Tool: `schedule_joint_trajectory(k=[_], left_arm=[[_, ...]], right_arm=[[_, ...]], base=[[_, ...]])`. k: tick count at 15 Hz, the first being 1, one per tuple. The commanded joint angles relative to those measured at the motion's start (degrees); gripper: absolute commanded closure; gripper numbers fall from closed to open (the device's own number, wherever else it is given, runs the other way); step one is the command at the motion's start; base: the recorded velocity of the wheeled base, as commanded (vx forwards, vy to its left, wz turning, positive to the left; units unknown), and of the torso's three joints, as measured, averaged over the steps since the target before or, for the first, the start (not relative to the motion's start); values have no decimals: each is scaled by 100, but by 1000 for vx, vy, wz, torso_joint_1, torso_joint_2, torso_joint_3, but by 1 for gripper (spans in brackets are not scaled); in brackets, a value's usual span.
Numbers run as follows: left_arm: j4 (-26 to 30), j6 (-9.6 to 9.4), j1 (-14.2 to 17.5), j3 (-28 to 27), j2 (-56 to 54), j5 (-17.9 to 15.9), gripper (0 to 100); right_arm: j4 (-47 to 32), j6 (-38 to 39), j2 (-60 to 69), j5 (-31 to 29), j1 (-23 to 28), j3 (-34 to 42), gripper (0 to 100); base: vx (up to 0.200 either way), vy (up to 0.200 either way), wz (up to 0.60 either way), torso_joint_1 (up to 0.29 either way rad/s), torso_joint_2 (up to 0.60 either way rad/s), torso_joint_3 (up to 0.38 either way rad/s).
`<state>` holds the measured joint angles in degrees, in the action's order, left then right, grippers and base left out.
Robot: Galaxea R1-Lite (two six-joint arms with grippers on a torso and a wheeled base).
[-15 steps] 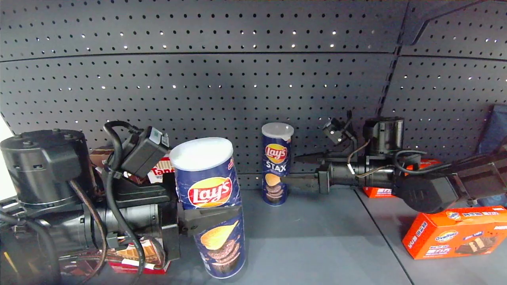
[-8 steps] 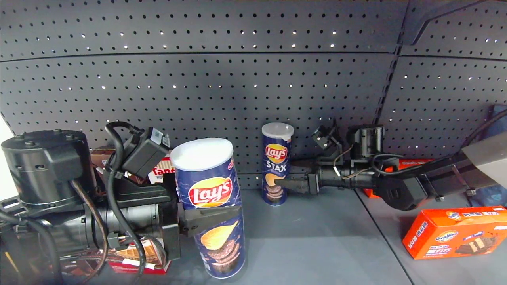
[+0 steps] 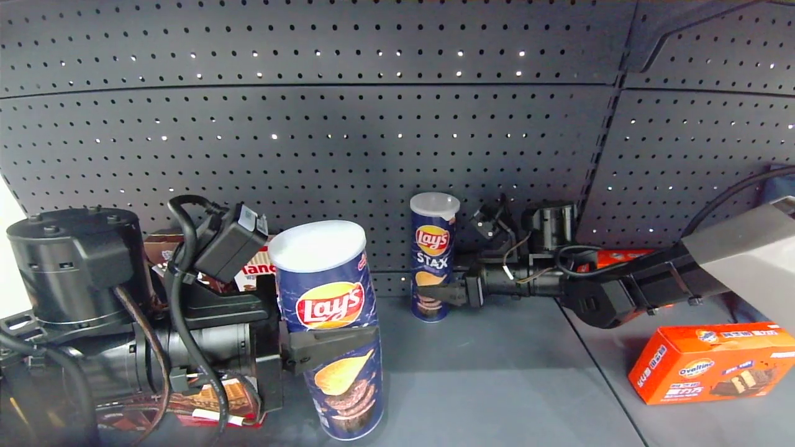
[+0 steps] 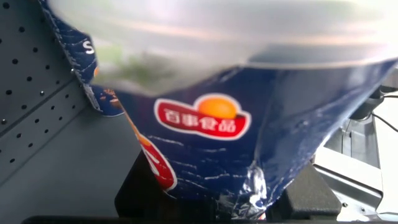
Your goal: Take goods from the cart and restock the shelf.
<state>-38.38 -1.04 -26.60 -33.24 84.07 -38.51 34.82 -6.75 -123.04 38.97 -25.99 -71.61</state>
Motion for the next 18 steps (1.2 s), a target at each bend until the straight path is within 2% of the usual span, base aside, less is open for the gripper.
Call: schedule_joint_trajectory(k=[1,5,6,10,15,18], left_arm=[[-3,-2,-3,2,5,-7,100],[-3,-2,-3,2,-4,1,100],[-3,-2,-3,2,-4,-7,100],[-3,-2,-12,2,5,-7,100],[-3,-11,-12,2,5,-7,100],[-3,-11,-12,11,5,-7,100]], right_arm=[[16,-1,-177,-118,-11,-117,0],[43,-45,-370,-118,-55,-196,0],[104,-160,-423,-136,-55,-222,100],[113,-177,-326,-153,-90,-161,100],[122,-160,553,-180,-293,323,100],[122,-133,1239,-601,-583,841,100]], base=[[0,0,0,0,0,0],[0,0,0,0,0,0],[0,0,0,0,0,0],[0,0,0,0,0,0],[0,0,0,0,0,0],[0,0,0,0,0,0]])
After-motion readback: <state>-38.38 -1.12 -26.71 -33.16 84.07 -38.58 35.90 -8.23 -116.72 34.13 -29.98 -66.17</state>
